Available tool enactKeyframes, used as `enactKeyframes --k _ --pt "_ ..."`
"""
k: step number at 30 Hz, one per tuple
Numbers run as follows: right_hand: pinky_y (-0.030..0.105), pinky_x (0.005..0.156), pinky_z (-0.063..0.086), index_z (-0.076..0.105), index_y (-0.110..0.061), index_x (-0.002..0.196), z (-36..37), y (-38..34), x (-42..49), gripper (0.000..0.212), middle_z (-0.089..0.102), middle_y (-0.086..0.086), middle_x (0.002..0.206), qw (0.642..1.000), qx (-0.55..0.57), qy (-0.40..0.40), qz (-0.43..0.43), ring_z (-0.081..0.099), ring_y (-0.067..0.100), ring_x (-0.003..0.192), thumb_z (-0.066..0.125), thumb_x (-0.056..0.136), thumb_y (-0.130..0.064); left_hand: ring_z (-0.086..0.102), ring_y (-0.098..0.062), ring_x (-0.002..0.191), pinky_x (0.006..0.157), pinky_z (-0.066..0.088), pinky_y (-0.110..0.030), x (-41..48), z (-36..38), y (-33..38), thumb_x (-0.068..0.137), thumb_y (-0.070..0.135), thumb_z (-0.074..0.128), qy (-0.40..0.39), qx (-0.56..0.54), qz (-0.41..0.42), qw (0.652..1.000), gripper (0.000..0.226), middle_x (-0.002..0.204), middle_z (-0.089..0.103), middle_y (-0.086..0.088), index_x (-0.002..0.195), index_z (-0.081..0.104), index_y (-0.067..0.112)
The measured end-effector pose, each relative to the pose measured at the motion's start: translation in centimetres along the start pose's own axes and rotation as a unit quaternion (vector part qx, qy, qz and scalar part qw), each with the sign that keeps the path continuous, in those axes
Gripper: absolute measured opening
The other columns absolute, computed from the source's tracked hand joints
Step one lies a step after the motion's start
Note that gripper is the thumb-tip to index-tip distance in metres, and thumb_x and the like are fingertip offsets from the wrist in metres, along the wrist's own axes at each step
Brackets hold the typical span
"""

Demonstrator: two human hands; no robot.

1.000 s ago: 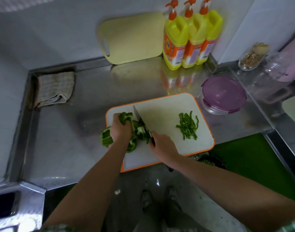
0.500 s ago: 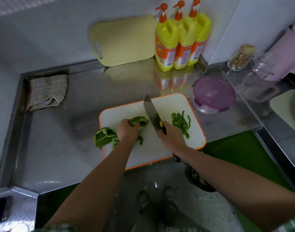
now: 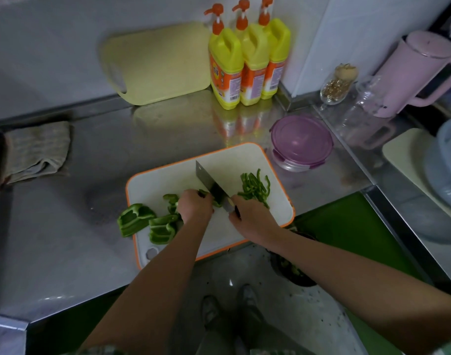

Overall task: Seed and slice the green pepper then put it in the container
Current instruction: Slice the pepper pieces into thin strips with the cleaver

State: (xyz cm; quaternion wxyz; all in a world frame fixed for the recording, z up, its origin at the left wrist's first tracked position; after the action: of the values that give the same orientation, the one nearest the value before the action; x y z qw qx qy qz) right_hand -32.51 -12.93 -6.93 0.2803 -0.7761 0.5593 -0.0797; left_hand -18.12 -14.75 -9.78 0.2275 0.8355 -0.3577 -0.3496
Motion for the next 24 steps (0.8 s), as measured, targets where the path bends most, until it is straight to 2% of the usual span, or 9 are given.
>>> enactKeyframes --k 2,6,10,14,19,24 --pt "0.022 0.046 0.021 0.051 -0.006 0.105 0.1 -0.1 -0.1 0.016 0.038 -0.002 0.063 1.000 -0.001 -0.005 0.003 0.043 0.020 0.061 0.046 0.092 -0.014 0.066 -0.025 0.067 0.061 0.053 -0.031 0.0 0.1 0.0 0.089 0.021 0.063 -0.001 0.000 0.001 1.000 0.026 0.070 0.072 -0.012 0.075 0.071 0.001" --pt "0.021 0.045 0.019 0.049 -0.007 0.105 0.3 -0.1 -0.1 0.014 0.034 -0.005 0.061 1.000 -0.002 -0.021 0.002 0.034 0.006 0.051 0.044 0.094 -0.013 0.061 -0.021 0.060 0.055 0.045 -0.025 0.1 0.0 -0.3 0.089 0.019 0.062 0.002 0.000 -0.004 1.000 0.025 0.070 0.072 -0.010 0.075 0.072 0.001" --pt "0.028 0.048 0.023 0.048 -0.004 0.106 1.0 -0.3 0.2 0.017 0.036 -0.002 0.063 0.998 -0.012 -0.051 0.017 0.039 0.016 0.055 0.042 0.094 -0.014 0.061 -0.019 0.060 0.058 0.050 -0.027 0.3 -0.1 -0.8 0.089 0.018 0.061 0.000 -0.006 -0.011 1.000 0.024 0.071 0.073 -0.009 0.074 0.072 0.002" --pt "0.028 0.059 0.030 0.048 -0.003 0.106 1.7 -0.6 0.8 0.017 0.046 0.006 0.079 0.997 -0.030 -0.063 0.030 0.045 0.021 0.071 0.041 0.096 -0.015 0.059 -0.020 0.058 0.061 0.054 -0.031 0.6 -0.4 -1.5 0.091 0.017 0.059 -0.008 0.012 -0.006 1.000 0.029 0.071 0.073 -0.008 0.063 0.064 0.010" --pt "0.027 0.051 0.026 0.050 -0.003 0.107 2.7 -0.5 1.3 0.019 0.045 0.005 0.078 0.997 -0.036 -0.053 0.035 0.044 0.020 0.069 0.042 0.095 -0.015 0.054 -0.014 0.048 0.057 0.053 -0.028 0.9 -0.8 -2.0 0.092 0.018 0.058 -0.023 0.031 0.005 0.999 0.031 0.069 0.073 -0.008 0.062 0.062 0.011" --pt "0.022 0.048 0.022 0.048 -0.004 0.112 3.5 -0.5 1.5 0.020 0.044 0.004 0.080 0.997 -0.050 -0.047 0.026 0.044 0.017 0.071 0.041 0.098 -0.017 0.056 -0.012 0.051 0.049 0.044 -0.022 0.8 -1.3 -2.2 0.092 0.020 0.058 -0.045 0.060 0.024 0.997 0.029 0.068 0.072 -0.005 0.065 0.064 0.012"
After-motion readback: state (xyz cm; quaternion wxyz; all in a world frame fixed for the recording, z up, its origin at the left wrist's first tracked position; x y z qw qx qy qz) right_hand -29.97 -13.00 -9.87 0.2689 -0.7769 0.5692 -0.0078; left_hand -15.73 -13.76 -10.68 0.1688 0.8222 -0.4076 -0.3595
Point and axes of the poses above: each hand's wrist, its own x-axis towards the middle knuckle, its own z-axis out of the palm, y = z × x, the point moved 2 cm from there along x, towards the middle knuckle
